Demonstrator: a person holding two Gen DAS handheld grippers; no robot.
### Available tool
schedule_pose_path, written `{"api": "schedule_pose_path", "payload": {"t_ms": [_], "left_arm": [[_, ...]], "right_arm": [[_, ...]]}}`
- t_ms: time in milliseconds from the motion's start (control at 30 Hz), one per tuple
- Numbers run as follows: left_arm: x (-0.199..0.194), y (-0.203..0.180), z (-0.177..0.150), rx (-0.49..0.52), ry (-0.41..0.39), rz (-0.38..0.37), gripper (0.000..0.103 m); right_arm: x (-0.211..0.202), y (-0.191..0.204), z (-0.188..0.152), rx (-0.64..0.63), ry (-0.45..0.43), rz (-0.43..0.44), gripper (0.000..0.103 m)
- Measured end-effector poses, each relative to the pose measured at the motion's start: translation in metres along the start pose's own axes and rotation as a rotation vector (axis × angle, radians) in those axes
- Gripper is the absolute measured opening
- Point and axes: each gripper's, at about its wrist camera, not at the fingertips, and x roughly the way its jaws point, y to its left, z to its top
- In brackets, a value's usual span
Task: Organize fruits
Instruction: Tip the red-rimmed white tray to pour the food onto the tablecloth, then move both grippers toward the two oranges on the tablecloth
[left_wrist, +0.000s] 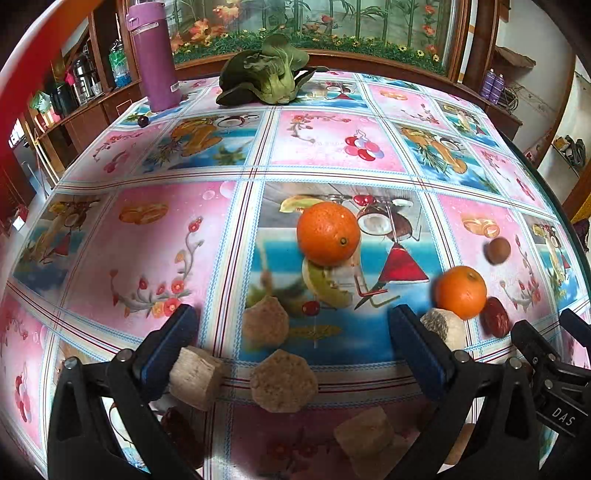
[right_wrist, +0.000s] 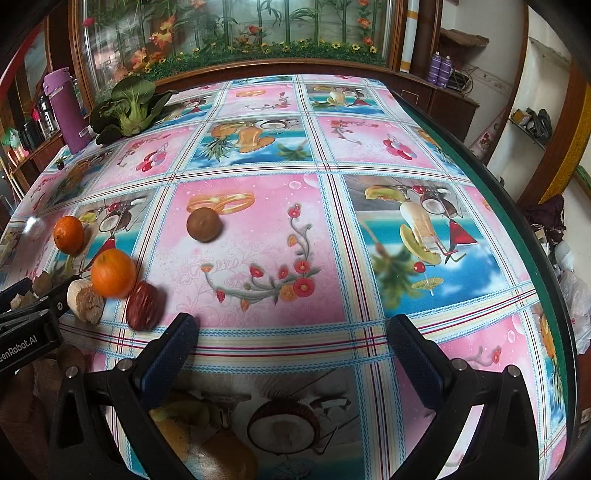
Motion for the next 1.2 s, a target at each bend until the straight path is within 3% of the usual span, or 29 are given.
{"api": "schedule_pose_path", "payload": {"t_ms": [1067, 1200], "left_arm": [[-0.0018, -0.0010, -0.0002, -0.001, 0.001, 0.000, 0.103], [-0.0062, 0.0023, -0.0028, -0.003, 0.035, 0.008, 0.103]], "right_arm": [[0.0007, -0.0001, -0.0019, 0.001, 0.000, 0.001, 0.103], [0.0029, -0.0021, -0.0037, 0.010, 0.008, 0.001, 0.102]]}}
